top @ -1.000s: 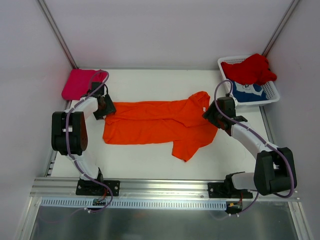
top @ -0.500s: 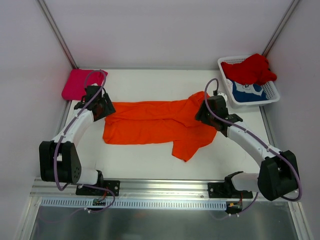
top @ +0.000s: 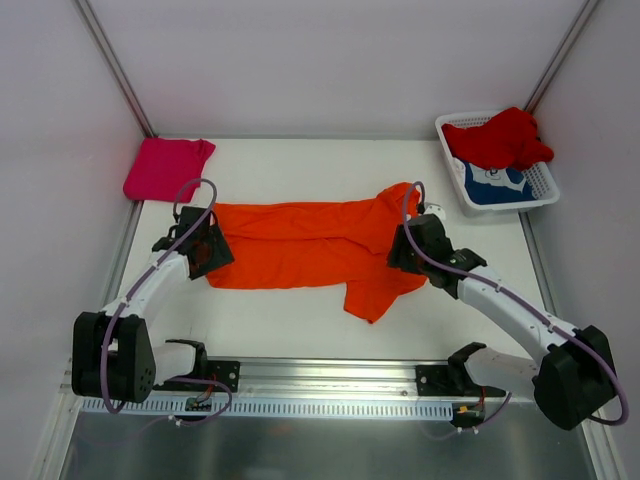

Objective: Fold and stack the t-shirts
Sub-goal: Fold the tshirt

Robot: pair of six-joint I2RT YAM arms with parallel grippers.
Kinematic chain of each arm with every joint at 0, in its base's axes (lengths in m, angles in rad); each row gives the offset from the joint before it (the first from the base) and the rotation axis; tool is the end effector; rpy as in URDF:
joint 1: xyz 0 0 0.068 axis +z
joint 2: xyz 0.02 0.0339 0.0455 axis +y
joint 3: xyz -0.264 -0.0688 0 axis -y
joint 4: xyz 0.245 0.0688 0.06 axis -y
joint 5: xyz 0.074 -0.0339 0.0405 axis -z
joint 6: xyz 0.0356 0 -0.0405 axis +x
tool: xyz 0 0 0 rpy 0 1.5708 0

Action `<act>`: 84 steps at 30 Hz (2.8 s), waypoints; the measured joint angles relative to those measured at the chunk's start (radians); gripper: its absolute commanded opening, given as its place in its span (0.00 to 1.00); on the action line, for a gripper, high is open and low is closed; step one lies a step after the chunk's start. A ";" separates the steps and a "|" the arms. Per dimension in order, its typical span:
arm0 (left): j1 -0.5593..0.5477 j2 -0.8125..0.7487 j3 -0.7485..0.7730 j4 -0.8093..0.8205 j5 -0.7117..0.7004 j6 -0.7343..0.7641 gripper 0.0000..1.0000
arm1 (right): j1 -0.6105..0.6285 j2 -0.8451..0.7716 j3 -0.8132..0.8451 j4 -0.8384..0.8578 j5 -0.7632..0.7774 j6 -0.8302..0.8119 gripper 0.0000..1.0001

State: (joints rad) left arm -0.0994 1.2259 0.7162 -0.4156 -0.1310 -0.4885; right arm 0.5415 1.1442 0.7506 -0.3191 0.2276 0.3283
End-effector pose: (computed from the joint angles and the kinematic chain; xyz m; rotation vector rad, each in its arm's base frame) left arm 0.2389 -0.0192 0.2075 -0.5342 2.4287 -0.0848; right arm 0.2117 0.1180 0.2442 -0.1233 2.2660 0.2019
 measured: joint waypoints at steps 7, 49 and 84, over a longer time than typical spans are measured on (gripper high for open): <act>-0.014 -0.050 -0.053 -0.003 -0.032 -0.032 0.63 | 0.026 -0.055 -0.057 -0.026 0.022 0.000 0.57; -0.033 0.194 0.053 -0.107 -0.159 -0.098 0.36 | 0.036 -0.179 -0.128 -0.051 0.018 0.001 0.57; -0.040 0.198 0.054 -0.134 -0.160 -0.101 0.00 | 0.220 -0.225 -0.293 -0.101 -0.029 0.090 0.57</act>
State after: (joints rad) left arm -0.1398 1.4239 0.7704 -0.5499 -0.2909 -0.5892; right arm 0.7620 0.9192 0.4576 -0.4202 0.1989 0.4187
